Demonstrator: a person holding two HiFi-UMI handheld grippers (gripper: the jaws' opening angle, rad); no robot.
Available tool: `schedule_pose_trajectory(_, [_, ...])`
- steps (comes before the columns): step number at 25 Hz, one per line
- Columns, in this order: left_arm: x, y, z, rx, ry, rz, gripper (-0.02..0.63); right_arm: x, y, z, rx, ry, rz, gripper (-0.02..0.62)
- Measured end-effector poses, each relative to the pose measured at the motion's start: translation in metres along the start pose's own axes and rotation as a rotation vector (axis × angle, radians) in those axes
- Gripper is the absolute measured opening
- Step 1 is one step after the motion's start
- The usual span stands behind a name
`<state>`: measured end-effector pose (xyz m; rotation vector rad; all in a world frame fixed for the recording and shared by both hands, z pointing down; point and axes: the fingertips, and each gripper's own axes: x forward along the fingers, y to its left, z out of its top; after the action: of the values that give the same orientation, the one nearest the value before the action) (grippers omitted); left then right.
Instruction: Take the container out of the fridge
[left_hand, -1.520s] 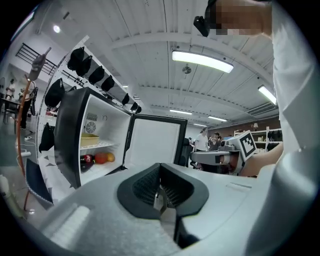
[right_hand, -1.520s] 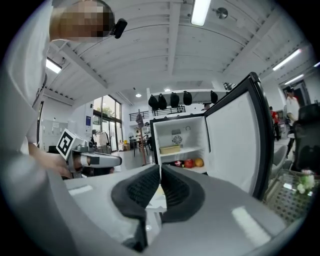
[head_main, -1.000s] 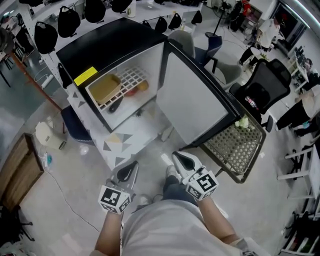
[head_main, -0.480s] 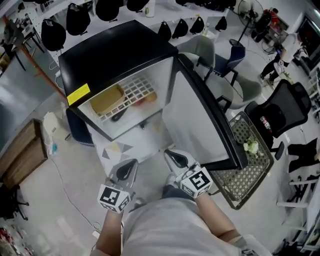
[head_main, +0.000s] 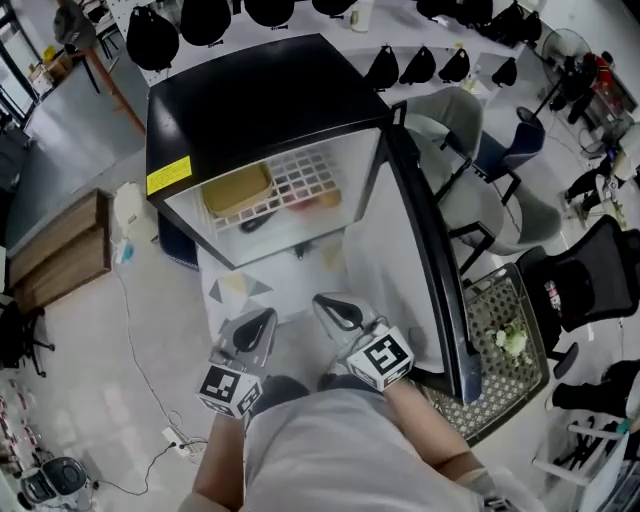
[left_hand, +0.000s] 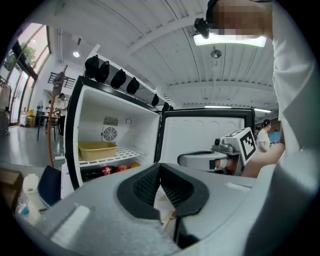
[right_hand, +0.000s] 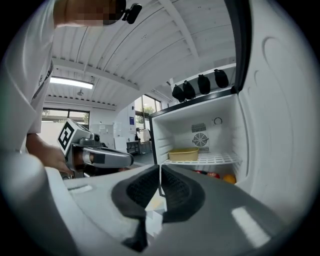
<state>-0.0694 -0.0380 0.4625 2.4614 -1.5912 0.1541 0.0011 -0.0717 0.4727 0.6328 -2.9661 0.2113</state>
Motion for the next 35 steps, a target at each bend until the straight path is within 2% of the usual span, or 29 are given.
schedule_pose_trajectory(5, [0.001, 0.004, 0.002, -0.005, -0.003, 0.068, 0.009, 0.010, -0.004, -0.003, 0.016, 0.016, 0.055, 0.012])
schedule_pose_trajectory(9, [0.005, 0.017, 0.004, 0.003, 0.003, 0.113, 0.009, 0.013, -0.015, -0.003, 0.006, 0.031, 0.046, 0.012])
schedule_pose_trajectory(14, [0.025, 0.037, 0.006, 0.026, 0.027, 0.108, 0.009, 0.015, -0.036, -0.006, 0.004, 0.050, 0.009, 0.012])
schedule_pose_trajectory(21, [0.069, 0.080, 0.010, 0.092, 0.103, 0.111, 0.009, 0.026, -0.051, -0.009, -0.006, 0.116, -0.007, 0.012])
schedule_pose_trajectory(25, [0.096, 0.102, 0.020, 0.159, 0.131, 0.104, 0.011, 0.029, -0.059, -0.014, -0.011, 0.157, -0.024, 0.012])
schedule_pose_trajectory(28, [0.114, 0.117, 0.030, 0.241, 0.145, 0.112, 0.011, 0.028, -0.069, -0.017, -0.004, 0.175, -0.063, 0.012])
schedule_pose_trajectory(35, [0.152, 0.143, 0.029, 0.463, 0.296, 0.130, 0.014, 0.027, -0.089, -0.011, -0.001, 0.175, -0.146, 0.012])
